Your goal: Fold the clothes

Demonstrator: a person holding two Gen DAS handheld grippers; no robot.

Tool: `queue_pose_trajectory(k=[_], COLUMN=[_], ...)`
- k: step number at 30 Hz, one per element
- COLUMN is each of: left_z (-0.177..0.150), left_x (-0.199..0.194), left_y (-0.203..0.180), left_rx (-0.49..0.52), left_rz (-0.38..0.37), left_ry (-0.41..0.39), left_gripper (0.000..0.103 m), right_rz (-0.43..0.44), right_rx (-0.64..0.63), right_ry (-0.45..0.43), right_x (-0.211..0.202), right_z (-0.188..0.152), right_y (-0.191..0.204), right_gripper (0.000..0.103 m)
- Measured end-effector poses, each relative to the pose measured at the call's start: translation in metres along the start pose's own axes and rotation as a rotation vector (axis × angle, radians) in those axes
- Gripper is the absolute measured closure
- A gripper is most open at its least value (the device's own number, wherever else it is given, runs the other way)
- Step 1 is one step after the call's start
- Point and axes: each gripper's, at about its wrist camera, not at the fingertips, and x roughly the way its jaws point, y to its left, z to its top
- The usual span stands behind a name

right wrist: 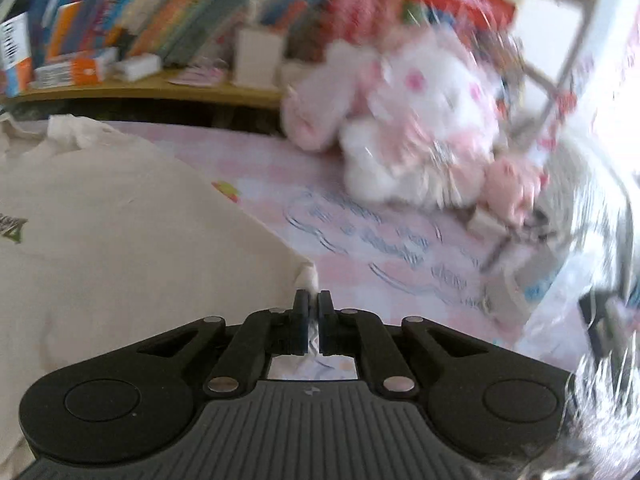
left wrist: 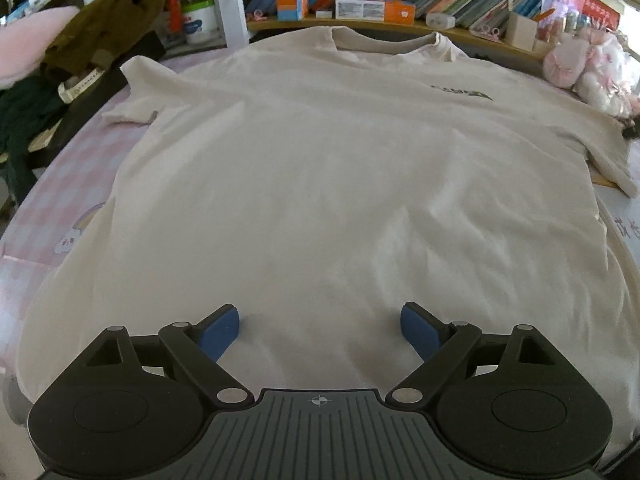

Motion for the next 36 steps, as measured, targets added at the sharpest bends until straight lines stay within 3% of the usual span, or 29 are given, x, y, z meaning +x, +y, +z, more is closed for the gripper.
queue_pose_trajectory(k=[11,13,15,19,24,28,31,34,36], left_z=[0.006,0.006,0.007,0.008,0.009,0.007,0.007,0.007,0.007], left_x=[0.003,0.003,0.004,0.006,0.005,0.004,0.004,0.004,0.004], left_y=[-0.002,-0.003,-0.003,-0.005,-0.008,-0.009,-0.01,-0.01,-0.009], left_rx=[-0.033,-0.04,-0.054,-0.062,-0.05,-0.075,-0.081,-0.087,-0.093], left_rz=[0.031,0.033,0.032,0.03,0.046,0.048,0.049,0.05,0.049], left_ry=[0.042,0.044,0.048,0.056,0.059,0.057,0.058,0.061,0.061], left_gripper=[0.008,0.007,0.007,0.006,0.006,0.006,0.006,0.006,0.006], right_rz=[0.06,0.099,0.127,0.17,-0.046,0.05,0.153,0.159,0.169], right_rx=[0.148,0.177,0.195,0.227,0.333,0.346,0.351,0.294,0.245], right_ry=[0.035,0.027,0.012,0.011,-0.129,-0.113,-0.051,0.006,0.019], right_x=[0.026,0.02,0.014,0.015,-0.003,-0.005,0.003,0.015,0.021], right_z=[-0.005,-0.007,-0.009,-0.009,-0.009,-0.011,-0.013,-0.014,-0.016], right_y=[-0.051,-0.057,-0.059,-0.057,-0.066,-0.067,-0.063,-0.052,-0.047], right_gripper=[0.099,0.089,0.066,0.066,0.068,0.068,0.062,0.063,0.081])
